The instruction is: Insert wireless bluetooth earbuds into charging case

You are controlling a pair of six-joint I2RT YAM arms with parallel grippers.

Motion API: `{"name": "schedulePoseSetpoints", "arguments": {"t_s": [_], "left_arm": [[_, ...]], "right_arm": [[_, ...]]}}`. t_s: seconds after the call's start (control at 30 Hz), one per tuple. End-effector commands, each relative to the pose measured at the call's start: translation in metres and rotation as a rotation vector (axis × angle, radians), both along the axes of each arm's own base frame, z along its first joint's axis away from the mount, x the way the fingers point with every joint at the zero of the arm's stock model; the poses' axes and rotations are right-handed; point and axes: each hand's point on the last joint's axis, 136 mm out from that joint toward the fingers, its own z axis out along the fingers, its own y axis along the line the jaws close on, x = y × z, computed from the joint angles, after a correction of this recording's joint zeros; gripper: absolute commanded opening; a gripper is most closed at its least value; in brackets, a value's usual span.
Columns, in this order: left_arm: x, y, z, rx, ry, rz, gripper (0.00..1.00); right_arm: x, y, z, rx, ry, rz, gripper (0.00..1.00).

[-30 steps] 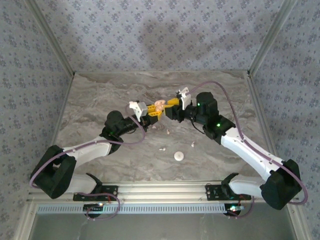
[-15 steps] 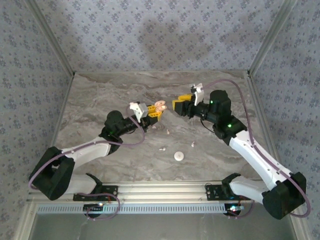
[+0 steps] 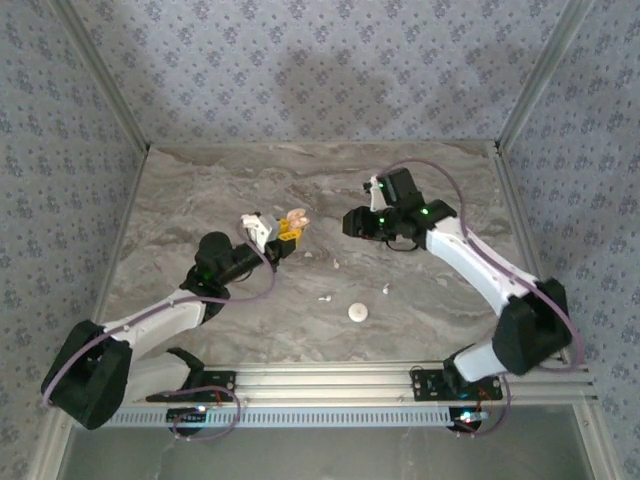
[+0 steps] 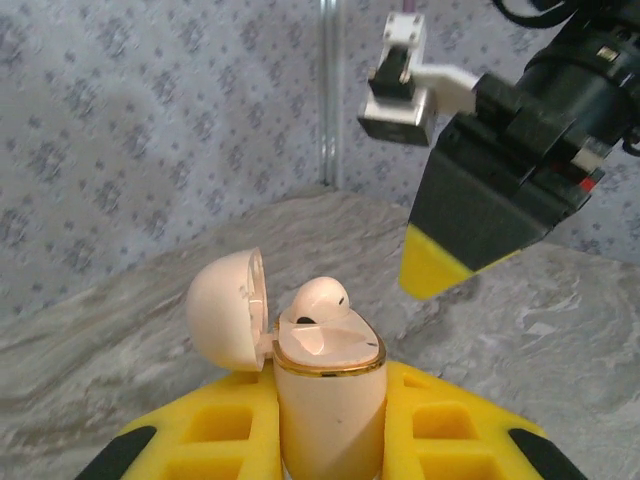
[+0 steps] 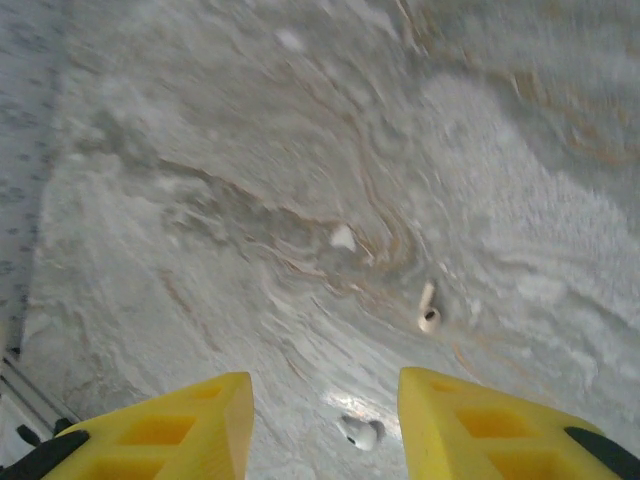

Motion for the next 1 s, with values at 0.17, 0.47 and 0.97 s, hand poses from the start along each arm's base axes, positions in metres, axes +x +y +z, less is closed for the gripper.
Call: {"name": "schedulePoseSetpoints", "arguments": {"t_s": [0.17, 0.47, 0.97], "left_arm": [[0.003, 0.025, 0.000, -0.009, 0.015, 0.094, 0.11], [0.006, 0.034, 0.000, -0.002, 0.019, 0.130, 0.11], [0.010, 0.031, 0.000, -0.001, 0.034, 0.119, 0.11]], "right_arm": [[0.007, 0.032, -0.059, -0.210, 0.190, 0.109, 0.44], [0.015, 0.069, -0.118, -0.307, 0.269, 0.322, 0.45], [-0.003, 0.044, -0.163, -0.401, 0.374, 0.361, 0.45]]}}
